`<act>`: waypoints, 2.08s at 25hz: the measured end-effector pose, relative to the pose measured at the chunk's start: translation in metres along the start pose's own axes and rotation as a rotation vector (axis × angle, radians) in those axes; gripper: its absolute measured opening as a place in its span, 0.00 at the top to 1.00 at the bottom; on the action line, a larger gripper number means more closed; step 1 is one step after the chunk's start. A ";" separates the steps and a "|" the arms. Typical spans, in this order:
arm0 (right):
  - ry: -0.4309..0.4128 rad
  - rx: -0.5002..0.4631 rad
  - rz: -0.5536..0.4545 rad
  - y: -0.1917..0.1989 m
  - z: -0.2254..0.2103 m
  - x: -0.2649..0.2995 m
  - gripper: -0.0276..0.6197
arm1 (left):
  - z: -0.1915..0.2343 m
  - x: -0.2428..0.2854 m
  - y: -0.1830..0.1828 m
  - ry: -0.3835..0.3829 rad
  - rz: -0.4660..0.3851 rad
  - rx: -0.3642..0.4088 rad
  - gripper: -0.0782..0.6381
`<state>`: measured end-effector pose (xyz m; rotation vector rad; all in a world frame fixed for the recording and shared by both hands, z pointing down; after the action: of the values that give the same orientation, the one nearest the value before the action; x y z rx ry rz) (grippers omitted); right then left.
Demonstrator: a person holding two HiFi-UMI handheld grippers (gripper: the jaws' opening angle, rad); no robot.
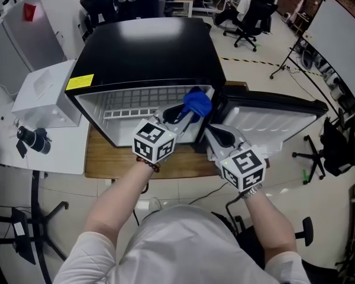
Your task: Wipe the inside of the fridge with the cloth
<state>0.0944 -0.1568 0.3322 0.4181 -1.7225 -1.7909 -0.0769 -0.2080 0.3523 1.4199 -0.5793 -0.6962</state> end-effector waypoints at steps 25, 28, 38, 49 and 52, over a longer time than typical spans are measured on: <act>-0.106 -0.031 -0.030 0.000 -0.006 -0.006 0.95 | 0.039 0.063 0.004 -0.255 0.015 0.013 0.76; -0.125 -0.044 -0.044 -0.002 -0.008 -0.005 0.95 | 0.046 0.070 0.004 -0.289 0.013 0.021 0.76; -0.166 -0.043 -0.061 -0.003 -0.012 -0.006 0.95 | 0.067 0.090 0.004 -0.372 0.000 0.022 0.77; -0.174 -0.038 -0.049 0.001 -0.017 -0.009 0.95 | 0.079 0.101 0.007 -0.455 -0.026 0.013 0.77; -0.178 -0.033 -0.049 0.002 -0.017 -0.011 0.95 | 0.078 0.099 0.006 -0.473 -0.034 0.011 0.77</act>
<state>0.1131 -0.1634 0.3303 0.2966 -1.8135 -1.9391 -0.0663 -0.3340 0.3598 1.2791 -0.9278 -1.0687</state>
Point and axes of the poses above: the fingertips, and each gripper's own axes: x forward along the fingers, z to its left, y out of its underside, the point moved 9 cm from there along -x, backward along the fingers, and after that the axes turned 5 degrees about -z, right-handed, at the moved point
